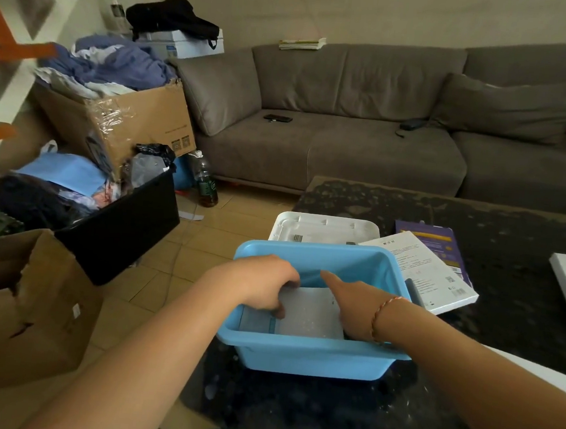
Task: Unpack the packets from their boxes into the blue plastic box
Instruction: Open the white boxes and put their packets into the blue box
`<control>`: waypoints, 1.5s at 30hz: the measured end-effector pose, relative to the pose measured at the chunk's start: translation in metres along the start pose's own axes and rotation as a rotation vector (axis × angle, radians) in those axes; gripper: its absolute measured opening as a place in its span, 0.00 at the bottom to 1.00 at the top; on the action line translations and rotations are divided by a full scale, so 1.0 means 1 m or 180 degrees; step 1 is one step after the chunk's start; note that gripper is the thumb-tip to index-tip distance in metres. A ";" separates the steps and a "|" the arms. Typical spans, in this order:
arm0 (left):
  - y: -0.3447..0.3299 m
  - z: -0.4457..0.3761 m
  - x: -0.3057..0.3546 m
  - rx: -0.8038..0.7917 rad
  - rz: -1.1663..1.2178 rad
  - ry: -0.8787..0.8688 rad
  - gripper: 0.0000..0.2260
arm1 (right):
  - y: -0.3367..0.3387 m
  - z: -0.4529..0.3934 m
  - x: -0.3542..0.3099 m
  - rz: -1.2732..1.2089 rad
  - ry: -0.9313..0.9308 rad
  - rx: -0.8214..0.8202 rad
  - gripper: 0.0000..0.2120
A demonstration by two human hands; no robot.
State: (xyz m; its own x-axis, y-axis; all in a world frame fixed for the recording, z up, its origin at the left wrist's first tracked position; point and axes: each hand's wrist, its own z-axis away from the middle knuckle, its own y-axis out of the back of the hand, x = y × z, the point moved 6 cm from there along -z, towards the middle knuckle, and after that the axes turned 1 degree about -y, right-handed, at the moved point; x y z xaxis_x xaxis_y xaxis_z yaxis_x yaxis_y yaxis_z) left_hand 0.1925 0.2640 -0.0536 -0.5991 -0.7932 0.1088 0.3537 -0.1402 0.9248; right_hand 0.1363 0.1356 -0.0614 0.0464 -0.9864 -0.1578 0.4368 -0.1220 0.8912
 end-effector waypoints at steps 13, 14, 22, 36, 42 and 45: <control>0.017 0.105 0.136 0.4169 0.1349 -0.2018 0.04 | 0.066 0.108 0.075 -0.1798 0.0219 0.1996 0.20; -0.004 0.102 0.163 0.3976 0.1191 -0.2368 0.04 | 0.059 0.118 0.085 -0.1882 0.0183 0.2110 0.20; -0.136 0.043 0.255 0.2089 0.0159 -0.2677 0.22 | 0.000 0.187 0.163 -0.2327 -0.0450 0.2345 0.17; -0.091 0.028 0.260 0.2776 0.1533 -0.2271 0.08 | -0.071 0.295 0.179 -0.1604 -0.0380 0.4730 0.06; -0.037 0.020 0.270 0.2587 0.2403 -0.1876 0.12 | -0.089 0.281 0.153 -0.0317 -0.0212 0.4367 0.08; -0.026 0.019 0.275 0.2485 0.2457 -0.1860 0.13 | -0.087 0.268 0.160 -0.0255 -0.0596 0.4057 0.12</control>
State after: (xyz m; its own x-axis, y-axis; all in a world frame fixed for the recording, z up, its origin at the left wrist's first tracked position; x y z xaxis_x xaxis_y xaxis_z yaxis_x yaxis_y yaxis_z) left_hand 0.0050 0.0606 -0.0405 -0.7252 -0.1011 0.6811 0.3539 0.7938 0.4946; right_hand -0.1352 -0.0413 -0.0500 -0.1112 -0.9592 -0.2601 -0.7330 -0.0975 0.6732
